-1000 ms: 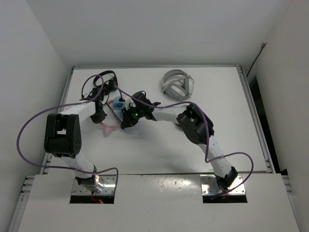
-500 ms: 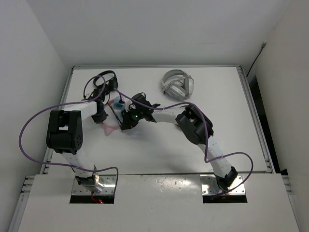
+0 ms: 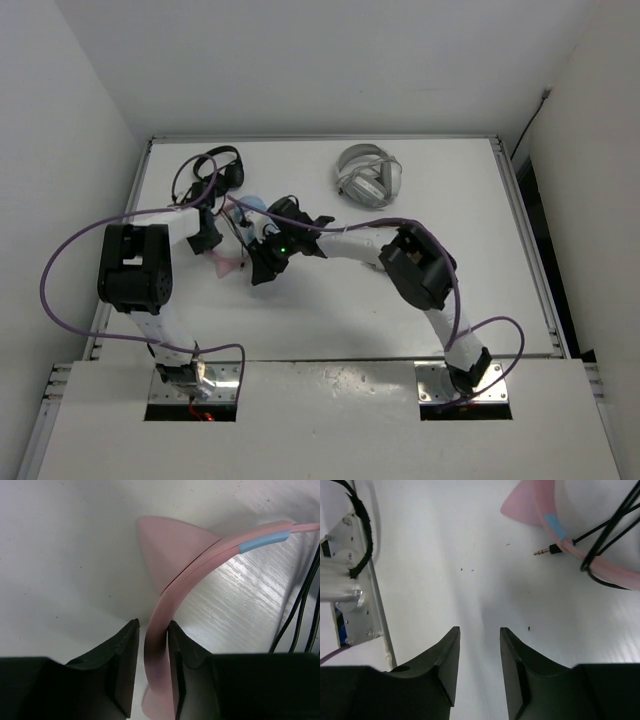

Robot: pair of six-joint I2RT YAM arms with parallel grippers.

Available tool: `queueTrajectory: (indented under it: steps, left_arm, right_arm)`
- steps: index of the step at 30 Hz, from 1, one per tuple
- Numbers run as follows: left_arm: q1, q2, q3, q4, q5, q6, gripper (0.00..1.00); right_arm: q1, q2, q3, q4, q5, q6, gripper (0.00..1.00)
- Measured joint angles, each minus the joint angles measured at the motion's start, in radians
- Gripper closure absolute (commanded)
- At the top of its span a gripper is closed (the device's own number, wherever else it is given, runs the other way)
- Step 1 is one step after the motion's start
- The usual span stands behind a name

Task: Wrap the headphones

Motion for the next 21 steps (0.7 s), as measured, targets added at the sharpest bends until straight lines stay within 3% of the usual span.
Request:
queueTrajectory:
  steps: [3,6,11,14,15,17,19,21]
  left_arm:
    - [0.005,0.001,0.003,0.0,0.009,0.021,0.43]
    - [0.012,0.0,0.006,0.003,0.028,0.042,0.35]
    - [0.001,-0.02,0.006,-0.008,0.084,0.081,0.34]
    - [-0.043,-0.089,0.002,-0.025,0.103,0.115,0.28]
    - [-0.063,-0.123,0.0,-0.03,0.107,0.123,0.26]
    - [-0.105,-0.212,-0.008,-0.035,0.116,0.144,0.14]
    - [-0.135,-0.303,-0.011,-0.038,0.128,0.167,0.01]
    - [-0.14,-0.39,-0.011,-0.045,0.137,0.198,0.01]
  right_arm:
    - [-0.015,-0.068,0.0,-0.053,0.011,-0.051,0.56]
    - [-0.04,-0.155,0.0,-0.112,0.033,-0.126,0.52]
    - [-0.084,-0.305,-0.001,-0.194,0.077,-0.247,0.47]
    - [-0.111,-0.373,-0.003,-0.236,0.101,-0.286,0.25]
    - [-0.121,-0.394,-0.008,-0.248,0.113,-0.298,0.23]
    - [-0.143,-0.437,-0.024,-0.272,0.142,-0.322,0.21]
    - [-0.172,-0.483,-0.047,-0.293,0.173,-0.34,0.13]
    - [-0.214,-0.537,-0.078,-0.313,0.205,-0.363,0.11]
